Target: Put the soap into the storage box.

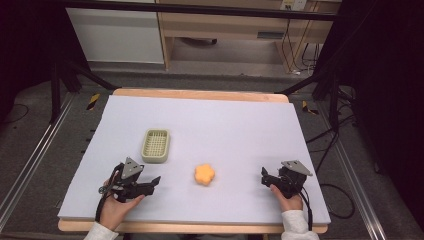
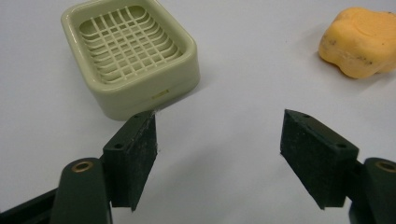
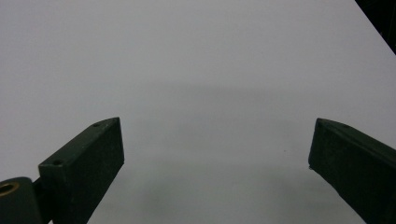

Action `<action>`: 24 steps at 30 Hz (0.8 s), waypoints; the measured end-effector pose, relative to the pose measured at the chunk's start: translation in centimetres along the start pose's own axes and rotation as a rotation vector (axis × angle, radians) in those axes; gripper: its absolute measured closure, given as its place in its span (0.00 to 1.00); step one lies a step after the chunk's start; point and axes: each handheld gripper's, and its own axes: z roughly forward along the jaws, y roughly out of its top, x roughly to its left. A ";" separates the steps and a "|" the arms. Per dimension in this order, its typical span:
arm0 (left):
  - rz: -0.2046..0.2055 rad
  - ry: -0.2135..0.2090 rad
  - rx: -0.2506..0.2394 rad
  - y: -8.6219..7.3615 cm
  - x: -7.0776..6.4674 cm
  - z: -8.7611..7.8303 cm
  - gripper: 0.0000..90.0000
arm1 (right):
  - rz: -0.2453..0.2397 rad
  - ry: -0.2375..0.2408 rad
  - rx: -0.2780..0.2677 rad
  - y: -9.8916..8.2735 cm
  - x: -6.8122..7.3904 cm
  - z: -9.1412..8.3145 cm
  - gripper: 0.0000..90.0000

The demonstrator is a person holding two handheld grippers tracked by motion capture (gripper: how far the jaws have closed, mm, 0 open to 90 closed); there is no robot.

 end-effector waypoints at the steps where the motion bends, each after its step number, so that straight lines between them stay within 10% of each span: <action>1: 0.003 -0.007 0.002 0.1 -0.1 0.0 0.30 | -0.001 0.000 0.000 0.0 0.0 0.0 0.04; 24: 0.039 -0.079 0.000 2.0 -1.9 0.2 0.28 | -0.015 -0.003 -0.008 0.0 0.1 -0.1 0.04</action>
